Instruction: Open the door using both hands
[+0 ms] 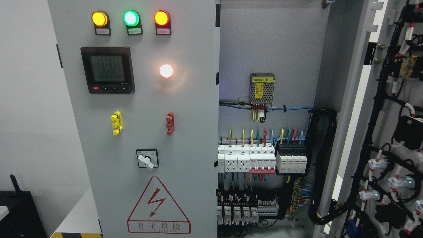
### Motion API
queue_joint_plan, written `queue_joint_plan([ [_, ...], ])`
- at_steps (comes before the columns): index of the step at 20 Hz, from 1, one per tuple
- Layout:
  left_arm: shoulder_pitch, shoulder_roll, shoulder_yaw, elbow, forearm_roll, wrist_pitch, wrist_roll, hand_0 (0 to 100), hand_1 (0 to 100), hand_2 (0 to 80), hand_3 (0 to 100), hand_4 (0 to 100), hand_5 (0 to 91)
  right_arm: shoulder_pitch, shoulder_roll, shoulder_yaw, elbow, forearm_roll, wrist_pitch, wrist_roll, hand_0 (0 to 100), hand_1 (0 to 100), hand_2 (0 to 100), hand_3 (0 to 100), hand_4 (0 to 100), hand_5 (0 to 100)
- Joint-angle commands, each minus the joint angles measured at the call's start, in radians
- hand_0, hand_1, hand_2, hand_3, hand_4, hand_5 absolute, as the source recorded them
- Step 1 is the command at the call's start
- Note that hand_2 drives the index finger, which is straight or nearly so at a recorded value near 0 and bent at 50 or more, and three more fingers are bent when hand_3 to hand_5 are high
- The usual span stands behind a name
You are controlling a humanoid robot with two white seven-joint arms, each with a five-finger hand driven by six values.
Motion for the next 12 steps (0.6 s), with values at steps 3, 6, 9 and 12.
queue_joint_plan([
  [3, -0.001, -0.001, -0.001, 0.021, -0.001, 0.001, 0.001, 12, 39, 0.0, 0, 0, 0.0, -0.136, -0.01, 0.03, -0.116, -0.002, -0.065, -0.002, 12, 39, 0, 0, 0, 0],
  [6, -0.001, -0.001, -0.001, 0.021, -0.001, 0.001, 0.001, 12, 39, 0.0, 0, 0, 0.0, -0.198, 0.016, 0.015, -0.114, -0.002, -0.064, -0.003, 12, 39, 0, 0, 0, 0],
  [9, 0.001, -0.001, -0.001, 0.021, -0.001, 0.001, 0.001, 12, 39, 0.0, 0, 0, 0.0, -0.274, 0.021, 0.007, -0.108, -0.002, -0.053, -0.003, 12, 39, 0, 0, 0, 0],
  [12, 0.001, -0.001, -0.001, 0.021, -0.001, 0.001, 0.001, 12, 39, 0.0, 0, 0, 0.0, -0.371, 0.022, 0.007, -0.106, -0.003, 0.011, -0.003, 12, 39, 0, 0, 0, 0],
])
